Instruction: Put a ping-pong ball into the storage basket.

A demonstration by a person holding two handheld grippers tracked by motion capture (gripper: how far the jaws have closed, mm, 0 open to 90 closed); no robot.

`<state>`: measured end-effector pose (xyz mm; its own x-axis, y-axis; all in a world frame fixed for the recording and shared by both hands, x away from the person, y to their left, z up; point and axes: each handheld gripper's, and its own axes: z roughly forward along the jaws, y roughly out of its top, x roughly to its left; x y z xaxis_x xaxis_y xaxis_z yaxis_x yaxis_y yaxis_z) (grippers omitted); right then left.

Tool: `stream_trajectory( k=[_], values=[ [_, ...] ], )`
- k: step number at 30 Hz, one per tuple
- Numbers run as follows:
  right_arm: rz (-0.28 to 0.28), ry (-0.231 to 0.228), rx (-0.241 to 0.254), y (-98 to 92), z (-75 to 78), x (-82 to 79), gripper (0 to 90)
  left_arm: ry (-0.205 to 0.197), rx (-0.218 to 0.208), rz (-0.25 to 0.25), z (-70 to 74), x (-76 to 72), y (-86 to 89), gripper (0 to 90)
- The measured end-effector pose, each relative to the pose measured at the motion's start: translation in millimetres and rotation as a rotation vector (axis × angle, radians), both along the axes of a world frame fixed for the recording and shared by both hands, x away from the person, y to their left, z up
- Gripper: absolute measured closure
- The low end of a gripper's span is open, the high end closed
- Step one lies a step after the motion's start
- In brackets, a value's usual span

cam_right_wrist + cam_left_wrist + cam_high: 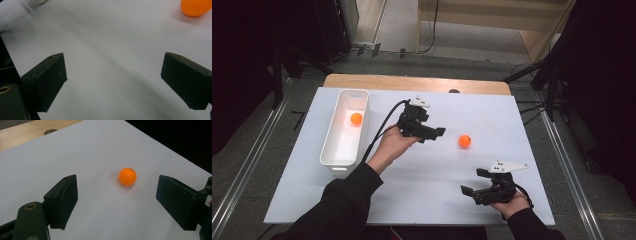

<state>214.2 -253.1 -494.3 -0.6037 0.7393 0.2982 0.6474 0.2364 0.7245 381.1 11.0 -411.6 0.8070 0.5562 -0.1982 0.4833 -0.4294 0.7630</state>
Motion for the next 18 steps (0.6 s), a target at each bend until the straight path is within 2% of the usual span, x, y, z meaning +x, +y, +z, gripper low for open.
stream_trajectory(
  k=[5, 10, 13, 16, 18],
  values=[
    [-0.003, -0.001, 0.001, -0.5, -0.3, 0.0, 5.1, -0.007, 0.007, -0.003, -1.3, 1.1, -8.5, 18.0],
    [-0.003, 0.0, 0.002, -0.5, -0.2, -0.2, 5.1, 0.003, -0.018, 0.006, -4.2, 3.4, -14.9, 18.0],
    [-0.002, -0.005, 0.001, -0.8, -0.3, 0.1, 5.1, 0.01, -0.015, 0.009, -5.8, 5.0, -18.3, 18.0],
    [-0.002, -0.002, 0.001, -0.9, -0.4, 0.1, 5.1, 0.001, 0.007, 0.005, -6.7, 6.3, -22.0, 18.0],
    [-0.004, 0.0, 0.003, -0.8, -0.4, 0.1, 5.1, 0.005, 0.003, 0.004, -6.7, 7.6, -24.6, 18.0]
  ],
)
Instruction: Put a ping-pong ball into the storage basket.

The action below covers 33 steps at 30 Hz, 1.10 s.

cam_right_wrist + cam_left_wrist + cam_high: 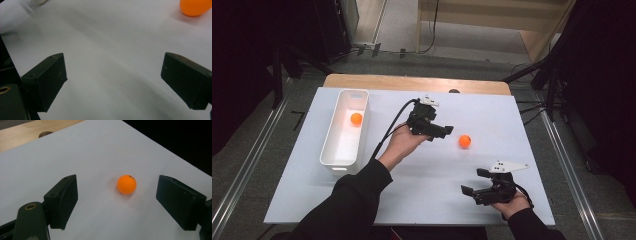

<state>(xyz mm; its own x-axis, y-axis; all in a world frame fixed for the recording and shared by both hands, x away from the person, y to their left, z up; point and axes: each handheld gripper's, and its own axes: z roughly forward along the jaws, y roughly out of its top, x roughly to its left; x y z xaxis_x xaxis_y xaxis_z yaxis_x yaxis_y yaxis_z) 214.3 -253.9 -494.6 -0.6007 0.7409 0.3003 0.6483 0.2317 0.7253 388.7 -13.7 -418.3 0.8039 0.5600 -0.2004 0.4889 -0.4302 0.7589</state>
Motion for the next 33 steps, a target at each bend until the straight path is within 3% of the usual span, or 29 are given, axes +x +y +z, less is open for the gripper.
stream_trajectory(
  k=[11, 17, 23, 33],
  values=[
    [0.0, -0.006, 0.002, -0.9, -0.2, 0.1, 5.1, -0.008, 0.015, -0.021, 0.1, 3.5, -22.1, 18.0],
    [0.001, -0.006, 0.003, -1.3, -0.3, 0.2, 5.1, 0.007, -0.004, -0.012, -1.7, 6.2, -31.4, 18.0],
    [-0.001, -0.007, 0.007, -1.1, -0.3, 0.0, 5.1, 0.002, 0.022, -0.022, -3.0, 9.2, -41.6, 18.0],
    [-0.001, -0.005, 0.008, -1.3, -0.3, 0.1, 5.1, 0.015, 0.008, -0.025, -5.9, 12.0, -56.4, 18.0]
  ],
)
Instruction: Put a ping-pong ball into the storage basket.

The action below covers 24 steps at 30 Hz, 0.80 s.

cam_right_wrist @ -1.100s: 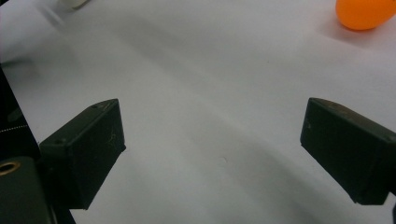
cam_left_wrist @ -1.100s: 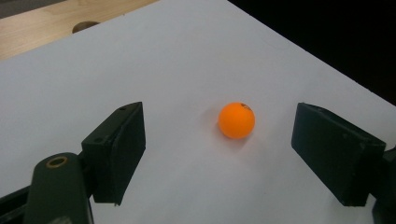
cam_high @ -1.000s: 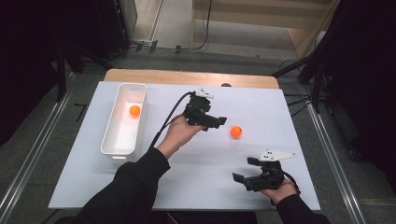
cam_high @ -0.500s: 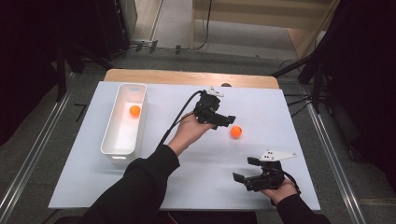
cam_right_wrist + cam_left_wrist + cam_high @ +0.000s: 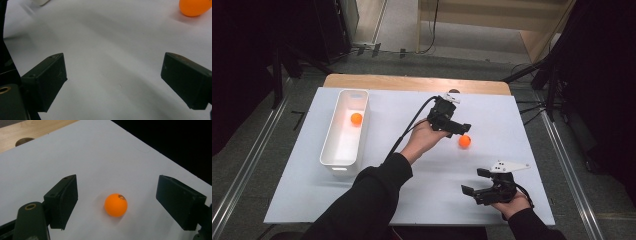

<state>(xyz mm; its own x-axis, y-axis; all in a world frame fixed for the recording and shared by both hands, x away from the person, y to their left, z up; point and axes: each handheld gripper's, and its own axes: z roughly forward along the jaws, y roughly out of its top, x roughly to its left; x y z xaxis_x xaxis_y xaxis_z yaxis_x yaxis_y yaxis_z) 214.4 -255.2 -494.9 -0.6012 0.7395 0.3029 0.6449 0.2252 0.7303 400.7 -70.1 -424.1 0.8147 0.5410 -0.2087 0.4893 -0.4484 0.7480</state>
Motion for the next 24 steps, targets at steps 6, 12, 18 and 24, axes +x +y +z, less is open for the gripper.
stream_trajectory(
  k=[6, 12, 18, 24],
  values=[
    [0.001, -0.001, 0.0, 0.0, 0.2, -0.2, 5.1, -0.006, 0.023, -0.011, -5.5, 0.5, -12.1, 18.0],
    [0.002, 0.003, 0.002, -0.4, 0.7, -0.6, 5.1, 0.003, 0.031, -0.029, -10.2, 2.3, -22.4, 18.1],
    [0.002, 0.003, 0.003, -0.5, 0.9, -0.7, 5.1, -0.017, -0.002, -0.056, -14.9, 3.8, -26.8, 0.0],
    [0.005, 0.002, 0.004, -0.5, 1.1, -0.7, 5.1, -0.028, 0.028, -0.045, -19.6, 3.5, -30.1, 0.0]
  ],
)
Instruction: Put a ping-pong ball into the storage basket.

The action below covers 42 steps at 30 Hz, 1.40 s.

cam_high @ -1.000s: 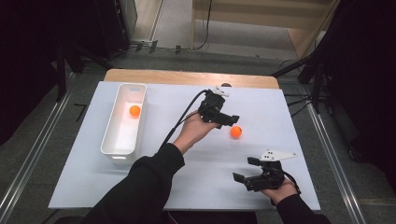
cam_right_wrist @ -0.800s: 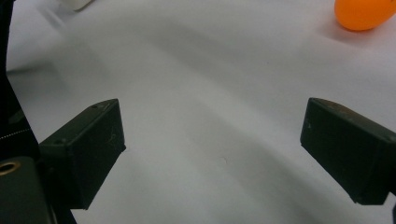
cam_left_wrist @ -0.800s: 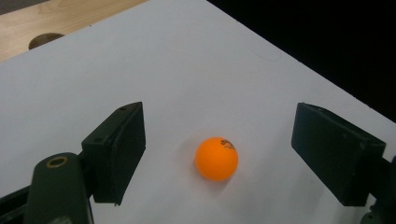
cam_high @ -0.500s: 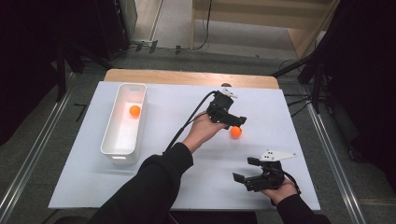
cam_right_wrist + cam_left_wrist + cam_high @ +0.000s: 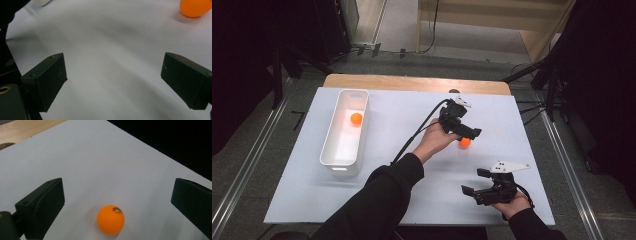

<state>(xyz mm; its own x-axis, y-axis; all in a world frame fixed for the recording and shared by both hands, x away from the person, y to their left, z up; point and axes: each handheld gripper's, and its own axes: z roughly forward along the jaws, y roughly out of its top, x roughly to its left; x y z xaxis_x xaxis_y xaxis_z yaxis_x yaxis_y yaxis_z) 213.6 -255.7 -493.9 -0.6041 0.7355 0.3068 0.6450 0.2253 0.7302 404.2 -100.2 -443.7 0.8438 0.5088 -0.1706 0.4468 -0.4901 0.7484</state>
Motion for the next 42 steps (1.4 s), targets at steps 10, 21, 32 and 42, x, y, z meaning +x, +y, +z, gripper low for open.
stream_trajectory(
  k=[10, 21, 32, 42],
  values=[
    [0.0, 0.0, 0.003, -0.2, 0.1, 0.0, 5.1, -0.005, 0.027, 0.02, -9.9, 2.2, -3.7, 0.0],
    [-0.001, 0.002, 0.006, -0.4, 0.1, 0.1, 5.1, -0.003, 0.032, 0.006, -20.1, -0.1, -10.0, 0.0],
    [0.002, -0.001, 0.006, -0.4, 0.0, 0.1, 5.1, 0.004, 0.039, 0.004, -30.2, -1.0, -9.5, 0.0],
    [0.003, -0.004, -0.002, 0.3, -0.4, 0.5, 5.0, 0.019, 0.055, -0.005, -39.5, -4.7, -8.9, 0.0]
  ],
)
